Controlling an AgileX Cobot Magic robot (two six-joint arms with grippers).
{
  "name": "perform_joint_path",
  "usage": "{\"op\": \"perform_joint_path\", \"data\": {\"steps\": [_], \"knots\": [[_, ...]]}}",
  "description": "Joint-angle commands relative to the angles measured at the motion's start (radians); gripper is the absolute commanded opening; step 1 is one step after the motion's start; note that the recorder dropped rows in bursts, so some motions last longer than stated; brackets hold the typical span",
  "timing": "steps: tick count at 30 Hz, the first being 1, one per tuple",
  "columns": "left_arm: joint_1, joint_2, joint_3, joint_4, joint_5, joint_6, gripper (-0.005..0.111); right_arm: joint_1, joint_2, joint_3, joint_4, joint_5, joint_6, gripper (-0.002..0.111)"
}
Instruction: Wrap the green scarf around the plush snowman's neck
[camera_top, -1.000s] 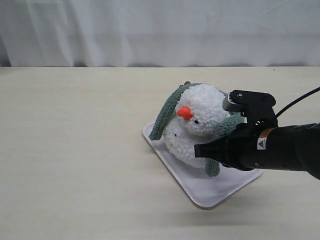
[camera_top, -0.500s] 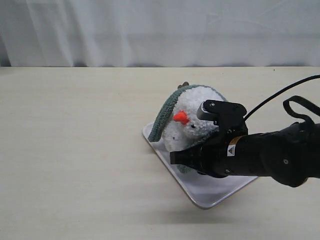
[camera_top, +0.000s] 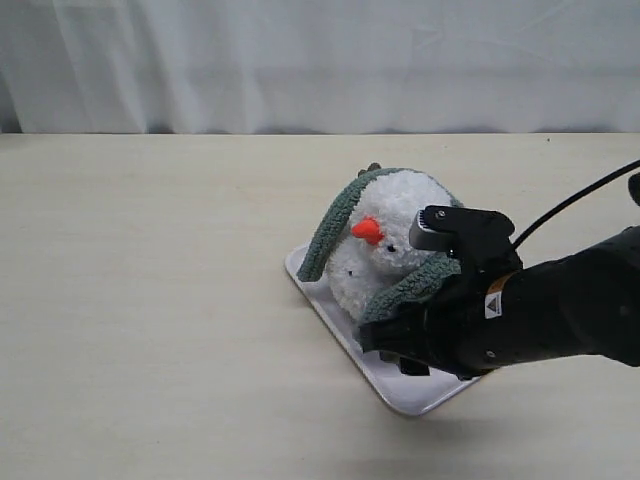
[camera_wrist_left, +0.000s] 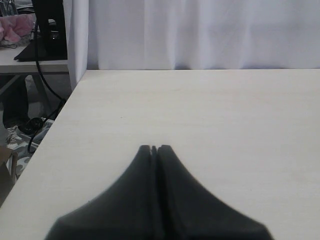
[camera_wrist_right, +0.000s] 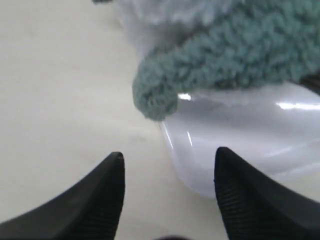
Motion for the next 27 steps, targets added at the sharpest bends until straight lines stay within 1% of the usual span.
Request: {"op": "perform_joint_path", "data": {"steps": [1,3,5,7,10,11,15,18,20,23,27], "knots": [[0.002,-0.003,0.004,0.000,-0.012,-0.008,0.000,0.002,-0.070,-0.004,0.002,0.174,-0.056,0.052],[0.002,-0.003,0.004,0.000,-0.012,-0.008,0.000,0.002,-0.115,-0.016,0.002,0.224,-0.079,0.050],[0.002,-0.003,0.004,0.000,-0.012,-0.008,0.000,0.002,-0.162,-0.038,0.002,0.247,-0.103,0.044],[0.002,-0.003,0.004,0.000,-0.012,-0.008,0.000,0.002,-0.213,-0.061,-0.010,0.244,-0.108,0.035],[0.002,-0.003,0.004,0.000,-0.012,-0.008,0.000,0.002,-0.263,-0.106,-0.084,0.222,-0.108,0.013],[0.002,-0.003,0.004,0.000,-0.012,-0.008,0.000,0.002,-0.269,-0.122,-0.124,0.216,-0.103,0.005],[0.002,-0.003,0.004,0.000,-0.012,-0.008,0.000,0.000,-0.244,-0.204,-0.321,0.264,0.058,0.004],[0.002,-0.003,0.004,0.000,-0.012,-0.008,0.000,0.000,-0.175,-0.302,-0.521,0.401,0.199,0.004],[0.002,-0.003,0.004,0.000,-0.012,-0.008,0.000,-0.002,-0.122,-0.370,-0.587,0.495,0.230,0.004],[0.002,-0.003,0.004,0.000,-0.012,-0.008,0.000,-0.041,-0.043,-0.458,-0.578,0.563,0.212,0.004],[0.002,-0.003,0.004,0.000,-0.012,-0.008,0.000,-0.121,0.051,-0.512,-0.483,0.551,0.156,0.004]]}}
